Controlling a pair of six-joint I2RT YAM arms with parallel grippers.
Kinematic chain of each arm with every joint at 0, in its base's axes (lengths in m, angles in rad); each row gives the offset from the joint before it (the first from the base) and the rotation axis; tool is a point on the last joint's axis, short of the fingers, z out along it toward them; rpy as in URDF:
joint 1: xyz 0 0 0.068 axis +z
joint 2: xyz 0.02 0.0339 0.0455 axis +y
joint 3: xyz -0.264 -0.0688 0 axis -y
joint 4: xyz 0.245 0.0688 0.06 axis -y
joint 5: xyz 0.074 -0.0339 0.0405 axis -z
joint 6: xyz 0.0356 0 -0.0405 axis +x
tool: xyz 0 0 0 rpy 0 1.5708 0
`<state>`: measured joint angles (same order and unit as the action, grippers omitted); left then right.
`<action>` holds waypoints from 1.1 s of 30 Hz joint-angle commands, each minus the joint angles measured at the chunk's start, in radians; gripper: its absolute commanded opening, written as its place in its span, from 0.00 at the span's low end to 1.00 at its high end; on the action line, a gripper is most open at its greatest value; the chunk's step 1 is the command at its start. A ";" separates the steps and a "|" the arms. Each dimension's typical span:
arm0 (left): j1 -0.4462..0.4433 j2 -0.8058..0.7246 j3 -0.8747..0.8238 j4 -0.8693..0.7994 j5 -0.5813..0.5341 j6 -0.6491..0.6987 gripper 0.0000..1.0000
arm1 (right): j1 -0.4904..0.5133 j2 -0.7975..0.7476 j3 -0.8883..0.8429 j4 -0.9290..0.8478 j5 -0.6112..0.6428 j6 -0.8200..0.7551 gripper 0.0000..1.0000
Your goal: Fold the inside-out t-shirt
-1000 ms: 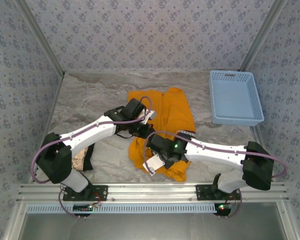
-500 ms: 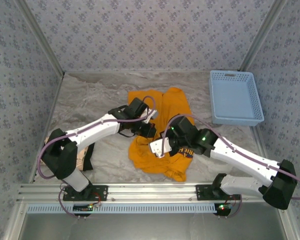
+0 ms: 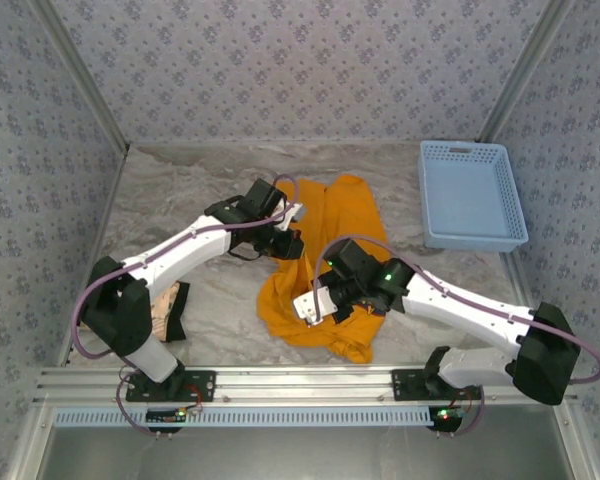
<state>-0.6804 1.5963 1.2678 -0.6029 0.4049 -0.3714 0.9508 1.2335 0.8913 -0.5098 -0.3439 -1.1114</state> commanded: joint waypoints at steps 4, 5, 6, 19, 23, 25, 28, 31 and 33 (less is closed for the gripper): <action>0.032 -0.063 0.039 0.006 -0.098 0.019 0.00 | 0.033 0.034 0.019 -0.160 -0.005 -0.044 0.20; 0.030 -0.064 0.040 0.000 -0.093 0.015 0.00 | 0.035 0.036 0.020 -0.154 0.000 -0.044 0.23; 0.028 -0.064 0.041 -0.003 -0.090 0.006 0.00 | 0.034 0.039 0.023 -0.149 0.005 -0.041 0.26; -0.020 -0.131 -0.053 0.073 -0.058 -0.139 0.00 | -0.031 0.058 -0.032 0.363 0.139 0.770 0.46; -0.020 -0.139 -0.049 0.066 -0.048 -0.135 0.00 | -0.059 0.054 -0.093 0.406 0.134 0.837 0.49; -0.019 -0.137 -0.048 0.074 -0.032 -0.133 0.00 | -0.072 0.047 -0.116 0.420 0.122 0.846 0.52; -0.021 -0.138 -0.041 0.069 -0.023 -0.134 0.00 | -0.087 0.039 -0.131 0.420 0.099 0.846 0.55; -0.023 -0.145 -0.052 0.094 -0.012 -0.145 0.00 | -0.101 0.045 -0.153 0.441 0.042 0.834 0.59; -0.025 -0.144 -0.056 0.104 0.000 -0.156 0.00 | -0.102 0.051 -0.168 0.469 -0.011 0.807 0.59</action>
<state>-0.7002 1.4826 1.2198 -0.5323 0.3676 -0.5034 0.8520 1.2831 0.7422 -0.0917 -0.2756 -0.3046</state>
